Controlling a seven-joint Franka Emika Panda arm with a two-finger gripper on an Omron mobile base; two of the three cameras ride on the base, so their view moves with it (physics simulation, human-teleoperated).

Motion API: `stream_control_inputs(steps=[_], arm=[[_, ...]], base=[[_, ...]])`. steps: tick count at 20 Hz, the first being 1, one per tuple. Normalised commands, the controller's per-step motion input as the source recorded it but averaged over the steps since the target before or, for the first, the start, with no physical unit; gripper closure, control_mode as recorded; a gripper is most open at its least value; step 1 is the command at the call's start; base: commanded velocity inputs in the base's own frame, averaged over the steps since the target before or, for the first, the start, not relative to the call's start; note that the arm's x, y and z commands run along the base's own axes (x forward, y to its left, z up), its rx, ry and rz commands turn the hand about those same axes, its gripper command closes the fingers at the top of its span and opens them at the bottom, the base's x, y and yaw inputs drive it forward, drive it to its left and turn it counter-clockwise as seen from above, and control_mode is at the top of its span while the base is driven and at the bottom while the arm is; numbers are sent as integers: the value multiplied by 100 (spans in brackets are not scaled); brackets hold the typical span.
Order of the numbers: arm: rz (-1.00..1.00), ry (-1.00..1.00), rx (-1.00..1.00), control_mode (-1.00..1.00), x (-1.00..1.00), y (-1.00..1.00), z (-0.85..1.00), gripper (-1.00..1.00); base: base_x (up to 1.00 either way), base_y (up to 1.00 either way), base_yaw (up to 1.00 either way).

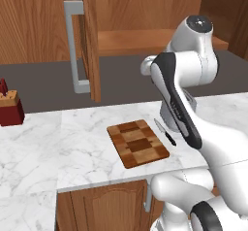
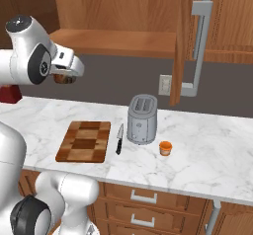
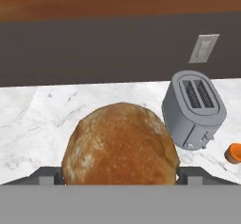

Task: Pick the bread, place it on the cutting board, pick the jam, place it on the counter, and close the cabinet.

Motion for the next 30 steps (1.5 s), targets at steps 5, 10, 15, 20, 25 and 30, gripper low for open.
stream_control_inputs(steps=[5,10,15,20,25,30], arm=[[0,6,0,-100,-10,0,-48,100],[0,4,0,-100,-3,0,-44,100],[0,4,0,-100,0,0,-45,100],[0,2,0,-100,0,0,-46,100],[0,1,0,-100,0,0,-48,100],[0,0,0,-100,0,0,-52,100]], base=[[0,0,0],[0,0,0],[0,0,0],[0,0,0],[0,0,0],[0,0,0]])
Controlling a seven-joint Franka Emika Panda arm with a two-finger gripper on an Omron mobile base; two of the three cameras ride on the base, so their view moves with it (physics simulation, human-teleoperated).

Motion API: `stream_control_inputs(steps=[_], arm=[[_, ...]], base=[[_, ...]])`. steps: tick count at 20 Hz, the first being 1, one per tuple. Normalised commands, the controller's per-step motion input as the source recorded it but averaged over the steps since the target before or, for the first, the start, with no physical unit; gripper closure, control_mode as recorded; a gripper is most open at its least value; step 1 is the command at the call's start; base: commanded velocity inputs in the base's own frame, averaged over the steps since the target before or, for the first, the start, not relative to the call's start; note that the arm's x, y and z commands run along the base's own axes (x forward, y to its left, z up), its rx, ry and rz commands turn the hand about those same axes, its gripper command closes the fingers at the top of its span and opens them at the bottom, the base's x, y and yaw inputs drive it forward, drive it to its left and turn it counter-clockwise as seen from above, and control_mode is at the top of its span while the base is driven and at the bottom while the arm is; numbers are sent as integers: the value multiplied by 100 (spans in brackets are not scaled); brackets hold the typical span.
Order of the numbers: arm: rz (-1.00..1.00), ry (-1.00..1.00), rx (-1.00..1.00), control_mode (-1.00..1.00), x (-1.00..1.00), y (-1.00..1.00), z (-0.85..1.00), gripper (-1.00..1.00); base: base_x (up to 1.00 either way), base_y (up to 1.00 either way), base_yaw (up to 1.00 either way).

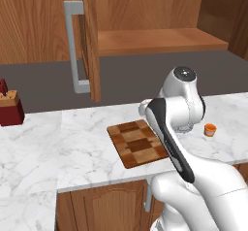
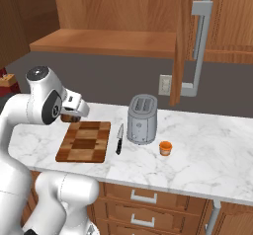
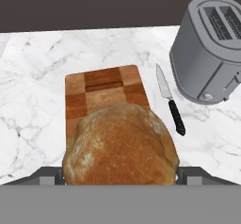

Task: Pick the bread, place it on the cutting board, pick the jam, place it on the counter, and close the cabinet.

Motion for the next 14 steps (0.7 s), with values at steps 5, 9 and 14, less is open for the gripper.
stream_control_inputs(steps=[5,9,14], arm=[[0,0,0,-100,0,0,-47,100],[0,0,0,-100,0,0,-31,100],[0,0,0,-100,3,2,-26,100]], base=[[0,0,0],[0,0,0],[0,0,0]])
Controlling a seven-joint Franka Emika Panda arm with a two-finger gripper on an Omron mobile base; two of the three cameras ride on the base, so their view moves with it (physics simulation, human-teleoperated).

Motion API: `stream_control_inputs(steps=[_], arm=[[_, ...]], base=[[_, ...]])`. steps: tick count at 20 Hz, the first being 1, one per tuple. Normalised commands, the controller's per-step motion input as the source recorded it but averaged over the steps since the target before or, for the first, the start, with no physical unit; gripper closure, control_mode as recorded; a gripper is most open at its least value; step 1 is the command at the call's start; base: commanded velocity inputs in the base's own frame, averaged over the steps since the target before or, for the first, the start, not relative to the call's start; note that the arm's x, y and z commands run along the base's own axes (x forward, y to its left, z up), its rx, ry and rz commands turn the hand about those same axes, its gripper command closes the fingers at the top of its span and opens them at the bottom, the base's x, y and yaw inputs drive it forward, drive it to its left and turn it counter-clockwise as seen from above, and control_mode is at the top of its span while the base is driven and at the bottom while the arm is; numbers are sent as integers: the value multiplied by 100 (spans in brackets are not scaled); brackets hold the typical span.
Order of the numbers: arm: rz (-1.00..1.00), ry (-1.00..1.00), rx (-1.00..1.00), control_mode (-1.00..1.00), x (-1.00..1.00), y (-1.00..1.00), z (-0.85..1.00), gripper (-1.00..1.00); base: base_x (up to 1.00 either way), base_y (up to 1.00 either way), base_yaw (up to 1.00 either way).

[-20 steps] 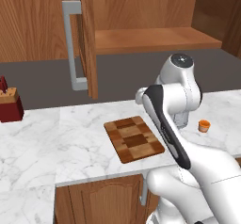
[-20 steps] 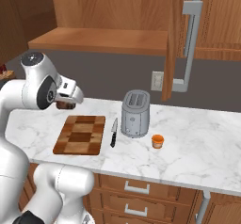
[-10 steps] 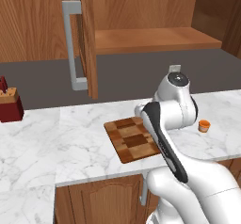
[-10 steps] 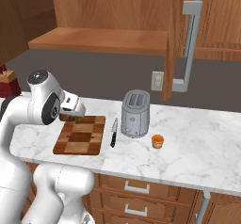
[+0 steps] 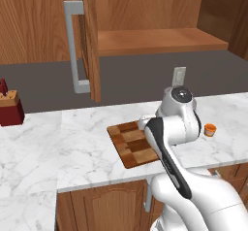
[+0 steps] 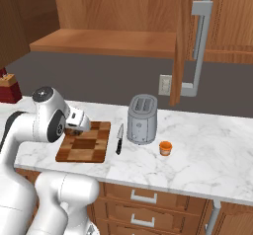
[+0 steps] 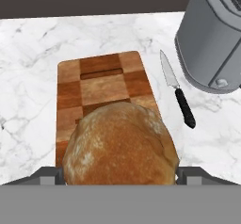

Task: Pick the bread, place it on the cutting board, pick the jam, place it on the counter, and close the cabinet.

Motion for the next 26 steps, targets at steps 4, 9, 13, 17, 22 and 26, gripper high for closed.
stream_control_inputs(steps=[4,9,13,17,22,26], arm=[[0,0,0,-100,8,4,-30,100],[0,0,0,-100,15,8,-27,100],[0,0,0,-100,15,0,-21,100],[0,0,0,-100,19,0,-22,100],[0,0,0,-100,27,1,-17,100],[0,0,0,-100,23,0,-21,100]], base=[[0,0,0],[0,0,0],[0,0,0],[0,0,0],[0,0,0],[0,0,0]])
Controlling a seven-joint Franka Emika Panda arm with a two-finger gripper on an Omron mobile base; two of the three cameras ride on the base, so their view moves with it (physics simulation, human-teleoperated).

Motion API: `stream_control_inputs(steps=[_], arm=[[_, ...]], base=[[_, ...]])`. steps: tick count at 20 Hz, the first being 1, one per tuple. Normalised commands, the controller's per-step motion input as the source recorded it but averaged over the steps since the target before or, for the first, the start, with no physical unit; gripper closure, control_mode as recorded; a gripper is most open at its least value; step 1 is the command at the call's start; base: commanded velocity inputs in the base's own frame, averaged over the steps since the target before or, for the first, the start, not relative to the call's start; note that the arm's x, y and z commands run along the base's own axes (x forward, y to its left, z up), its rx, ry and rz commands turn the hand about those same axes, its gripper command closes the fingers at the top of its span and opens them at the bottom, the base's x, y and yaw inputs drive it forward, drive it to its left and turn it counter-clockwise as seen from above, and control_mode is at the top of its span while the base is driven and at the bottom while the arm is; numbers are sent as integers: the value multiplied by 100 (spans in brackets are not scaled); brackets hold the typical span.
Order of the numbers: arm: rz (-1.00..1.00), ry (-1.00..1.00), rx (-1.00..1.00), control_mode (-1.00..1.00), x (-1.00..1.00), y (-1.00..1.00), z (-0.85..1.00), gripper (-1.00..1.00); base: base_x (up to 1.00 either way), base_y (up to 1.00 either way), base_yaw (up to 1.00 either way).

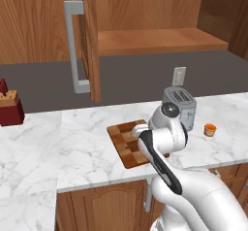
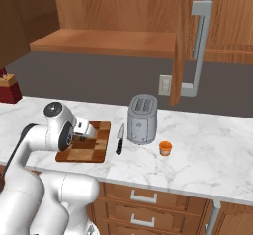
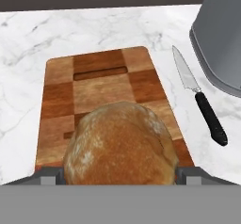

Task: Pick the bread, place it on the cutting board, pick the jam, place it on the counter, and close the cabinet.

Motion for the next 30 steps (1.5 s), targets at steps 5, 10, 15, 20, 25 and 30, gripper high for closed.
stream_control_inputs(steps=[5,10,15,20,25,30], arm=[[0,0,0,-100,15,0,-25,100],[0,0,0,-100,10,0,-28,100],[0,0,0,-100,12,0,-27,100],[0,0,0,-100,14,0,-30,100],[0,0,0,-100,12,0,-30,100],[0,0,0,-100,0,0,-21,100]], base=[[0,0,0],[0,0,0],[0,0,0],[0,0,0],[0,0,0],[0,0,0]])
